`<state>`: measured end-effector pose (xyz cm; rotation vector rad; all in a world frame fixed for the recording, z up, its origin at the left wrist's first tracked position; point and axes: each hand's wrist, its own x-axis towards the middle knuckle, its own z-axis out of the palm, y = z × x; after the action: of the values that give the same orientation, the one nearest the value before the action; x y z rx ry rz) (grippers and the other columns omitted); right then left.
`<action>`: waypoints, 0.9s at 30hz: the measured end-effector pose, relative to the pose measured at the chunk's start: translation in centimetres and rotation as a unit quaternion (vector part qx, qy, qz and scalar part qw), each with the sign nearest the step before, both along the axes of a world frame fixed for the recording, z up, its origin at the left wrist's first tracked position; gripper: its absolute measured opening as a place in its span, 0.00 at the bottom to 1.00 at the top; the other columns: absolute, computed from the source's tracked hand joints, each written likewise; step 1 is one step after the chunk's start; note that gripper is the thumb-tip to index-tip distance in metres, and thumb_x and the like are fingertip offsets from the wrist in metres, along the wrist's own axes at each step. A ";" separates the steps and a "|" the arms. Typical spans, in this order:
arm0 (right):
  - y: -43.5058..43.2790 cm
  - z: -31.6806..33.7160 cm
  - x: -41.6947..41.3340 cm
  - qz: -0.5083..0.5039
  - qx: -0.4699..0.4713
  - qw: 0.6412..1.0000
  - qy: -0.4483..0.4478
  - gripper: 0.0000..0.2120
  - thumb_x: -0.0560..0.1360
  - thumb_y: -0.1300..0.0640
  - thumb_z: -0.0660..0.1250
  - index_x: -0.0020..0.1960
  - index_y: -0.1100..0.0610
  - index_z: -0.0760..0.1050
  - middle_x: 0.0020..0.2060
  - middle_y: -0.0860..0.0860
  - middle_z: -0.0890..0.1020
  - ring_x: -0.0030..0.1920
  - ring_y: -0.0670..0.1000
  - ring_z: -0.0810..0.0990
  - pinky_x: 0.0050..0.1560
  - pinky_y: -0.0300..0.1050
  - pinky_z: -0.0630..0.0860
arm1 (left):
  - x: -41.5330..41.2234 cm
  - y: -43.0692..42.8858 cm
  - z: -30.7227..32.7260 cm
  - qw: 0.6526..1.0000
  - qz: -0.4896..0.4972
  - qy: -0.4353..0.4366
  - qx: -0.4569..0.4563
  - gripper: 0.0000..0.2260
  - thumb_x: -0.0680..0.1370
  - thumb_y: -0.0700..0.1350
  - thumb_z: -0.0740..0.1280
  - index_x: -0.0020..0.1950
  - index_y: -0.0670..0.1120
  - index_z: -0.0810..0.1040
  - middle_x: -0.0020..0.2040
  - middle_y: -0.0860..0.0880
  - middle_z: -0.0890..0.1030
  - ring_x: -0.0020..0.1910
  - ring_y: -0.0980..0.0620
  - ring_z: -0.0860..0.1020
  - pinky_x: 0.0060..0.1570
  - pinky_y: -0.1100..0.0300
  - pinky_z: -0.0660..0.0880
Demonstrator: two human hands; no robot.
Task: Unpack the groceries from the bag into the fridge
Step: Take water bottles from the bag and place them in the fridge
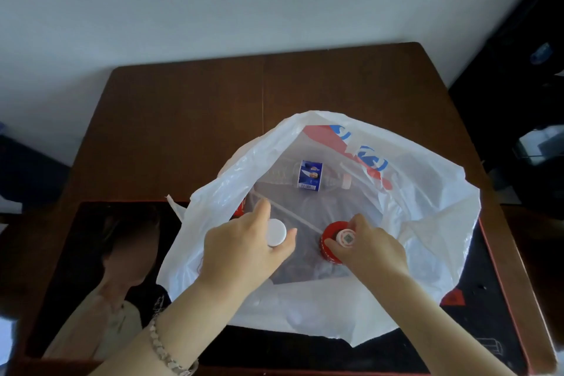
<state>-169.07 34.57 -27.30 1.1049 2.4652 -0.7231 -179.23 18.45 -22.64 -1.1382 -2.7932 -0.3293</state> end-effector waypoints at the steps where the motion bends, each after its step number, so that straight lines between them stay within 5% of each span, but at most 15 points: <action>1: -0.1 0.1 -0.2 -0.001 0.004 1.000 -0.007 0.22 0.73 0.38 0.63 0.58 0.52 0.65 0.49 0.51 0.79 0.47 0.53 0.79 0.46 0.46 0.76 | -0.1 0.0 0.1 1.000 0.006 -0.003 -0.009 0.21 0.63 0.63 0.74 0.32 0.48 0.69 0.22 0.55 0.70 0.22 0.57 0.59 0.30 0.76 0.47; 7: -1.6 1.2 0.4 -0.122 -0.023 0.990 0.062 0.15 0.70 0.45 0.69 0.50 0.51 0.70 0.42 0.50 0.80 0.42 0.52 0.79 0.40 0.46 0.76 | -1.9 -1.5 -1.4 0.987 -0.072 -0.083 0.114 0.21 0.67 0.64 0.64 0.26 0.50 0.62 0.21 0.56 0.71 0.19 0.56 0.65 0.19 0.73 0.60; 10: -3.0 3.6 1.7 -0.203 -0.006 0.961 0.190 0.13 0.68 0.48 0.73 0.46 0.48 0.71 0.39 0.45 0.80 0.37 0.40 0.76 0.31 0.33 0.70 | -2.9 -1.5 -1.6 0.973 -0.140 -0.094 0.159 0.20 0.65 0.59 0.69 0.30 0.53 0.59 0.23 0.59 0.66 0.19 0.60 0.60 0.26 0.77 0.52; 14: -5.1 7.8 3.4 -0.273 0.039 0.919 0.280 0.15 0.66 0.50 0.75 0.47 0.46 0.70 0.39 0.39 0.75 0.39 0.40 0.76 0.33 0.29 0.70 | -3.5 -0.8 -0.3 0.946 -0.267 -0.065 0.175 0.20 0.66 0.57 0.71 0.31 0.53 0.60 0.23 0.56 0.70 0.22 0.59 0.61 0.29 0.75 0.50; 21: -9.4 14.5 11.1 -0.400 0.139 0.795 0.434 0.20 0.53 0.41 0.69 0.43 0.45 0.76 0.36 0.34 0.80 0.41 0.33 0.79 0.37 0.24 0.75 | 1.6 3.4 7.2 0.861 -0.436 -0.031 0.260 0.18 0.69 0.60 0.64 0.29 0.48 0.68 0.27 0.53 0.77 0.27 0.61 0.67 0.35 0.72 0.66; 24: -10.8 16.5 16.3 -0.439 0.200 0.747 0.458 0.14 0.54 0.39 0.73 0.37 0.41 0.76 0.35 0.29 0.80 0.40 0.33 0.79 0.35 0.22 0.73 | 6.9 5.6 11.0 0.810 -0.517 -0.008 0.279 0.19 0.68 0.60 0.63 0.28 0.45 0.71 0.26 0.51 0.77 0.26 0.58 0.73 0.30 0.63 0.74; 27: -12.7 17.2 23.2 -0.490 0.264 0.697 0.452 0.15 0.56 0.36 0.72 0.40 0.41 0.77 0.36 0.34 0.82 0.37 0.39 0.81 0.35 0.27 0.75 | 14.1 7.6 13.7 0.749 -0.591 -0.002 0.299 0.19 0.68 0.60 0.63 0.27 0.46 0.67 0.23 0.51 0.73 0.22 0.57 0.70 0.24 0.64 0.71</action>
<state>-145.92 21.83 -10.09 3.0338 2.7078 -1.0090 -165.15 26.03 -8.91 -2.4074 -1.2968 -1.1569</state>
